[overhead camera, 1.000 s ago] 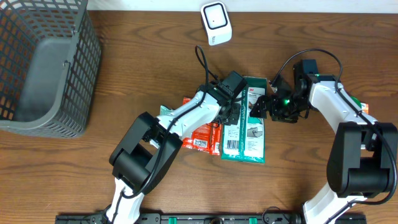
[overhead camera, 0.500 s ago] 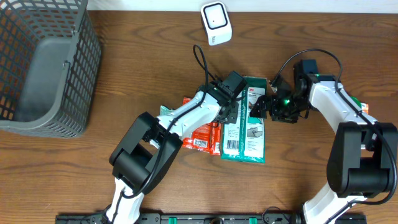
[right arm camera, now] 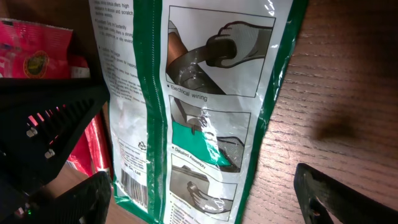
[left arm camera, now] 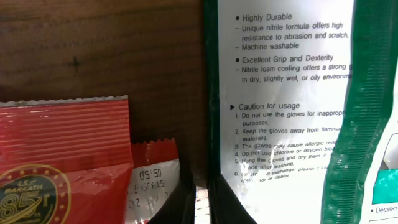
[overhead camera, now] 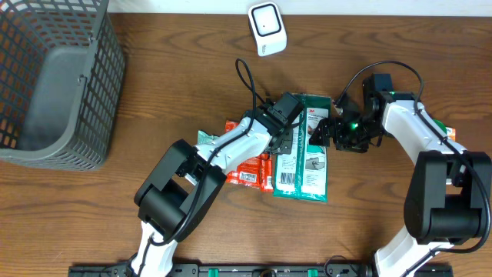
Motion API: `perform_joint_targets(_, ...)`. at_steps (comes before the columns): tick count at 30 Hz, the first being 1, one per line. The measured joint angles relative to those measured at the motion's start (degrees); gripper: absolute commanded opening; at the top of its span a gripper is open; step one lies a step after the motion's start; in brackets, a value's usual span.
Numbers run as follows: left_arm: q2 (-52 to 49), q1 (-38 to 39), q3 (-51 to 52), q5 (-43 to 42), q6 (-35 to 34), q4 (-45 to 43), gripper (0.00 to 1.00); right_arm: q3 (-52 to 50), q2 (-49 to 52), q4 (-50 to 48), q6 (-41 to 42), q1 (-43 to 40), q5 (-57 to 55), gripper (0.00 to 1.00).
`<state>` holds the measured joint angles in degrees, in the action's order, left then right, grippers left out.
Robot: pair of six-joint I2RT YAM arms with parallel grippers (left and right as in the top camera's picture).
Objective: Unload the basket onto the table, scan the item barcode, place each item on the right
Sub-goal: 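Hold the gloves pack with the right gripper and release the left gripper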
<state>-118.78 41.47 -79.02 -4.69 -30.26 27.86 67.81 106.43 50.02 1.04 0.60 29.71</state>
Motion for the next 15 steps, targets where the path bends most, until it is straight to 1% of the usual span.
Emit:
perform_joint_targets(10, 0.0, -0.1, 0.2, -5.9, -1.0, 0.0, 0.12, -0.2, 0.0, 1.8, 0.9, 0.0, 0.0, 0.89)
perform_joint_targets(15, 0.0, -0.1, 0.3, -7.1, -1.1, -0.4, 0.12, -2.9, 0.0, -1.7, 1.5, 0.0, 0.0, 0.88)
